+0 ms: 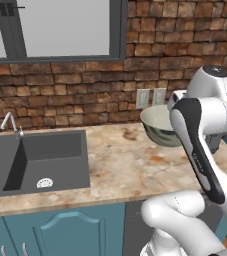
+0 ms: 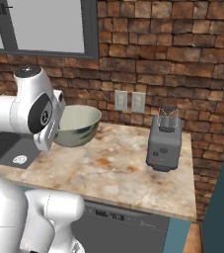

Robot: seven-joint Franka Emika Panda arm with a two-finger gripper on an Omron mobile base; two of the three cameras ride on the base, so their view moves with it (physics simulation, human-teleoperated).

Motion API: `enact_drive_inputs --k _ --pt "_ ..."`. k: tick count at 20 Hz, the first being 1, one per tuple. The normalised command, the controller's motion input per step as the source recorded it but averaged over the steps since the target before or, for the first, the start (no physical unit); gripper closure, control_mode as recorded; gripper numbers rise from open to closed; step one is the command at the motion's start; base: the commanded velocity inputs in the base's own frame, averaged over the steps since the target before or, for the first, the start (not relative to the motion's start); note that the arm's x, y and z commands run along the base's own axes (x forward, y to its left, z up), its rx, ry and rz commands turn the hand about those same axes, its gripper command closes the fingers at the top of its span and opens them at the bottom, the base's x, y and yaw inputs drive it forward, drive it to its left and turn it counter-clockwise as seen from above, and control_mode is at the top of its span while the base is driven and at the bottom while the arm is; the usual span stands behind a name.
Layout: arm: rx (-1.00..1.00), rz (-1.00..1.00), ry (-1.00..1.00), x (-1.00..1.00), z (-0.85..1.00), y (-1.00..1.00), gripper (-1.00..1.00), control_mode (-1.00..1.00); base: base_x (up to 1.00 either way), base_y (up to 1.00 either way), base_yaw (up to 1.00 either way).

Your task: Place the two vegetables and bowl onto the tray for setting up a vegetable dip station.

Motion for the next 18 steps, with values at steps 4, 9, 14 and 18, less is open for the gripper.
enact_drive_inputs --k 4,9,14,18 --pt "0.00 0.03 -0.03 -0.27 0.24 -0.05 1.00 -1.00 0.00 0.00 0.00" --pt "0.00 0.00 -0.02 -0.12 0.31 -0.08 1.00 -1.00 0.00 0.00 0.00" --pt "0.00 0.00 0.00 -0.05 0.11 0.00 1.00 1.00 -0.21 0.00 0.00" --pt "0.00 0.00 0.00 0.00 0.00 0.00 1.00 1.00 -0.74 0.08 -0.03"
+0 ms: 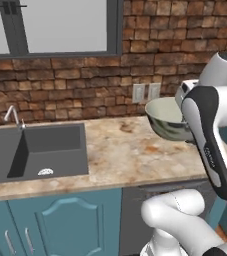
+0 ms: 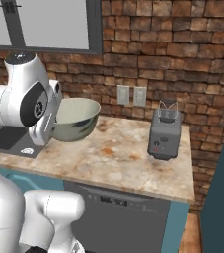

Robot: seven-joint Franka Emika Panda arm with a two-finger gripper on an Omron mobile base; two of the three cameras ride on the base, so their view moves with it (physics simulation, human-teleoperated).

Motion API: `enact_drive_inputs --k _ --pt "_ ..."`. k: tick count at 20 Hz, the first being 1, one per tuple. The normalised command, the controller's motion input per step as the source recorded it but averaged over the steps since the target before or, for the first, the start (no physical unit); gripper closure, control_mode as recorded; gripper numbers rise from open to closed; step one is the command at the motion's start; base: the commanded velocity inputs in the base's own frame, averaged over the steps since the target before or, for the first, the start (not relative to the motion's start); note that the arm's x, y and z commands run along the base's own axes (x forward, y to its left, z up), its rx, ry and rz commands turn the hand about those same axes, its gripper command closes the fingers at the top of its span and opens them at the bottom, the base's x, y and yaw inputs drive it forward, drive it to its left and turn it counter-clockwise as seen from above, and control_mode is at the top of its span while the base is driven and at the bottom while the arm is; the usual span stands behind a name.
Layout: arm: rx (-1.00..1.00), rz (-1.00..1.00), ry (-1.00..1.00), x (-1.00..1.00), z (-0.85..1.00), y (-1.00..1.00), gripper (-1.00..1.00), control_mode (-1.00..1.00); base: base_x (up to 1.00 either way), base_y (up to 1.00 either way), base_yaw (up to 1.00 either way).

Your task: Place the two vegetables and bowl onto the tray for setting up a vegetable dip station.

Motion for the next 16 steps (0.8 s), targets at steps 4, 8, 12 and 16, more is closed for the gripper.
enact_drive_inputs --k 4,8,12,16 --pt "0.00 0.00 0.00 0.00 0.00 0.00 1.00 1.00 -0.54 0.53 -0.06" --pt "0.00 0.00 0.00 0.00 0.00 0.00 1.00 1.00 -0.05 0.99 -0.08" --pt "0.00 0.00 0.00 0.00 0.00 0.00 1.00 1.00 0.00 1.00 -0.02" --pt "0.00 0.00 0.00 0.00 0.00 0.00 1.00 1.00 0.02 1.00 0.00"
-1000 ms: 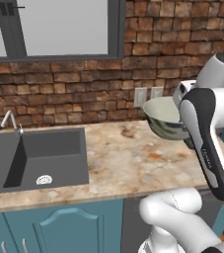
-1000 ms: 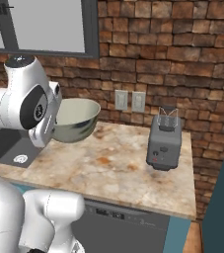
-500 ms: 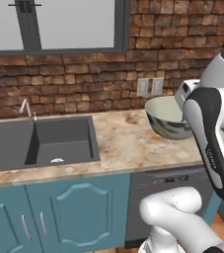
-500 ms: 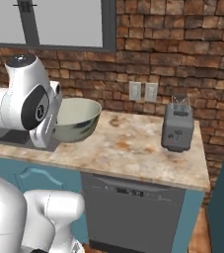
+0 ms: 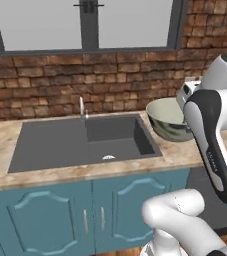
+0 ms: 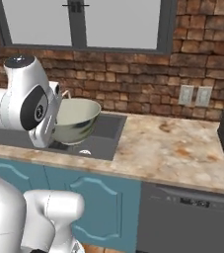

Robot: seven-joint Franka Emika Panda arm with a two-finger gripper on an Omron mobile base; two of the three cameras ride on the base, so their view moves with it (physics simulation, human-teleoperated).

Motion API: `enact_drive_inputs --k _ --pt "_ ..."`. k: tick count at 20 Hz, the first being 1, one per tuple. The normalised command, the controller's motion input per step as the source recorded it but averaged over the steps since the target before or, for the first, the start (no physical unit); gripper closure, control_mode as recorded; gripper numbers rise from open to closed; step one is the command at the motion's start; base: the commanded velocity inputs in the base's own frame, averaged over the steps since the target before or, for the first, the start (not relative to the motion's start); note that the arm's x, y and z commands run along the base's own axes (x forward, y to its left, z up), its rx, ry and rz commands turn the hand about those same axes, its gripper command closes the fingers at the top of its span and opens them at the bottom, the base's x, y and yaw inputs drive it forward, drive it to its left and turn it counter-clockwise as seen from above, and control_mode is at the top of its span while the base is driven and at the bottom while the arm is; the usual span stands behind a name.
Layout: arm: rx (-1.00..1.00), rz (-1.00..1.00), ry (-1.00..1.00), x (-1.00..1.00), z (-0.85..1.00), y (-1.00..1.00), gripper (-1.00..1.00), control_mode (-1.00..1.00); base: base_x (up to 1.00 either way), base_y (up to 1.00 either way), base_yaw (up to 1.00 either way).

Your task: Place the two vegetables and bowl onto the tray for setting up a vegetable dip station.

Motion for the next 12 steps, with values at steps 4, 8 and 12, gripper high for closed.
enact_drive_inputs --k 4,8,12 --pt "0.00 0.00 0.00 0.00 0.00 0.00 1.00 1.00 0.00 1.00 0.00" --pt "0.00 0.00 0.00 0.00 0.00 0.00 1.00 1.00 0.01 1.00 0.00" --pt "0.00 0.00 0.00 0.00 0.00 0.00 1.00 1.00 0.11 1.00 0.00"
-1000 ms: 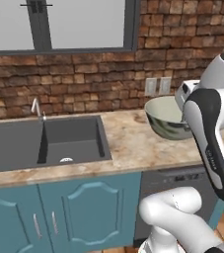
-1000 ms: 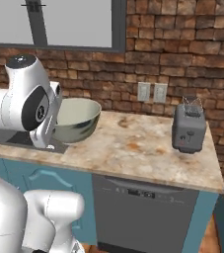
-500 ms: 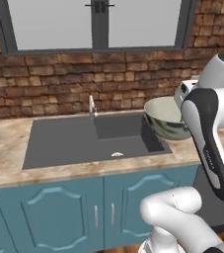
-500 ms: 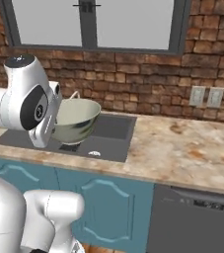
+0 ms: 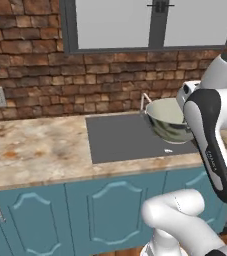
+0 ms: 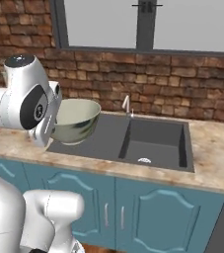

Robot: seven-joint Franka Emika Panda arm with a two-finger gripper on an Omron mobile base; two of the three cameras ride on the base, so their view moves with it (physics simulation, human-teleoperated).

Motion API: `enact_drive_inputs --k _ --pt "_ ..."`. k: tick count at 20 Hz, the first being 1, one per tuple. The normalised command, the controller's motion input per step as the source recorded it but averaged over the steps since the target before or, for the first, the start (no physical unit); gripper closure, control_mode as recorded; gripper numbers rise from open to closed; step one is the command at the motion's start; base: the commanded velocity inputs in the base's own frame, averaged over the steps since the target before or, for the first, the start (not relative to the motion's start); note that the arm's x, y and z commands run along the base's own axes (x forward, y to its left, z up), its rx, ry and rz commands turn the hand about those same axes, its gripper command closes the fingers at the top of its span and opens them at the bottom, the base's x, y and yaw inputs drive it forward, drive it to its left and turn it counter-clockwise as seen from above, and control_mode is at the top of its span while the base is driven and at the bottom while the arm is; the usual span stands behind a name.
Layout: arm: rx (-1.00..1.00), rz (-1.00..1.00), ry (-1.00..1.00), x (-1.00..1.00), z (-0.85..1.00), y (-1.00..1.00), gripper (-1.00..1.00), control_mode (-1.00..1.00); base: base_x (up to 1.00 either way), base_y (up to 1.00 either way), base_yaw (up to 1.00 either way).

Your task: Place the two vegetables and bowl onto the tray for setting up a vegetable dip station.

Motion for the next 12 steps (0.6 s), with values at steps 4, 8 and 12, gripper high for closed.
enact_drive_inputs --k 4,8,12 --pt "0.00 0.00 0.00 0.00 0.00 0.00 1.00 1.00 0.17 1.00 0.00" --pt "0.00 0.00 0.00 0.00 0.00 0.00 1.00 1.00 0.22 1.00 0.00" --pt "0.00 0.00 0.00 0.00 0.00 0.00 1.00 1.00 0.28 1.00 0.00"
